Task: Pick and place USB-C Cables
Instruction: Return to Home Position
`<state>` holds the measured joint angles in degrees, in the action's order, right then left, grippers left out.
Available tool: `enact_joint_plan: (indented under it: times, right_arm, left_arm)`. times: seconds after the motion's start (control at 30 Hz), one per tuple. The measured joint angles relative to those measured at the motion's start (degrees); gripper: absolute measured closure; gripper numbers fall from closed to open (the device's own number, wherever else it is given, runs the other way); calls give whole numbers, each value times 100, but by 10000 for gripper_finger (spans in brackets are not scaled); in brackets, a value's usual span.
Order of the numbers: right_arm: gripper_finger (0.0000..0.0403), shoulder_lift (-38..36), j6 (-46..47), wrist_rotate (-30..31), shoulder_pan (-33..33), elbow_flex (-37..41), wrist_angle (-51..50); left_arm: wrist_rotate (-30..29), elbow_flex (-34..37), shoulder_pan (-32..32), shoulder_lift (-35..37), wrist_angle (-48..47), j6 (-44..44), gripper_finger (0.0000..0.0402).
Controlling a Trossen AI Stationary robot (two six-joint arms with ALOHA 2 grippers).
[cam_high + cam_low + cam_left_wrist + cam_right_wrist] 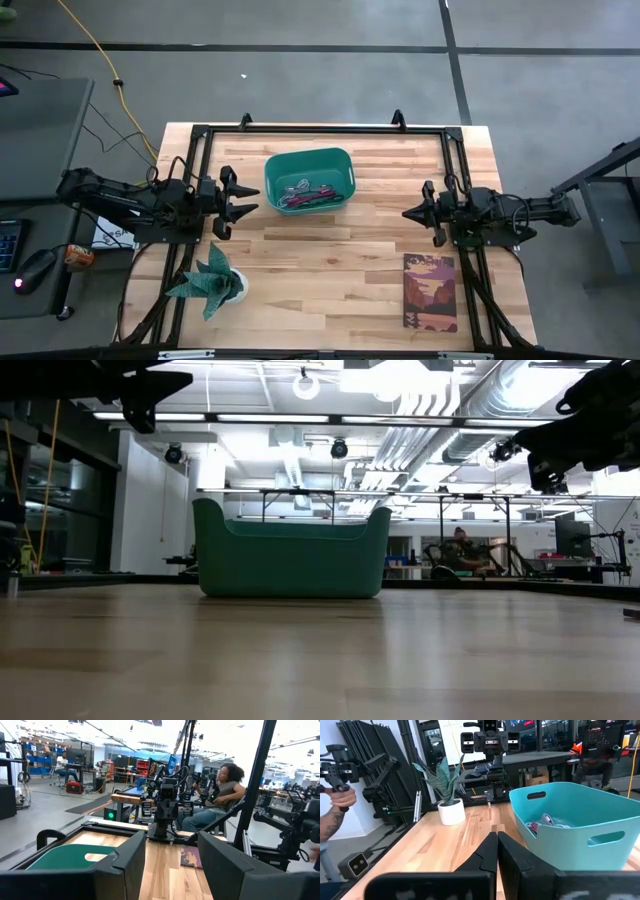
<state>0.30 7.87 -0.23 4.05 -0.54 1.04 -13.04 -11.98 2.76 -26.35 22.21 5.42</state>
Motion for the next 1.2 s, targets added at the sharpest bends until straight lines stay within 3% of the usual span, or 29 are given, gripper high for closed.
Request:
enact_joint_plan:
  times: [0.23, 0.47, 0.63, 0.87, 1.07, 1.13, 1.2]
  right_arm:
    - [403, 0, -34, 2, 0, 2, 2]
    - [403, 0, -36, 4, 0, 2, 2]
    - [402, 1, -36, 4, 0, 2, 2]
    - [402, 7, -36, 8, 0, 2, 4]
    - [402, 9, -37, 7, -2, 4, 4]
    - [402, 9, -38, 7, 0, 4, 6]
    - [402, 9, -36, 7, 0, 4, 6]
  left_arm:
    - [-11, 1, -110, 332, -290, -274, 253]
    - [-99, 1, -216, 1755, -2043, -338, 387]
    - [490, 232, -190, 2639, -2197, -390, 398]
    - [1181, 1162, -184, 2599, -1256, -281, 401]
    - [1591, 1134, -188, 2612, -1350, -389, 401]
    - [1464, 1129, -190, 2610, -1361, -575, 401]
    - [964, 1129, -244, 2610, -1542, -670, 402]
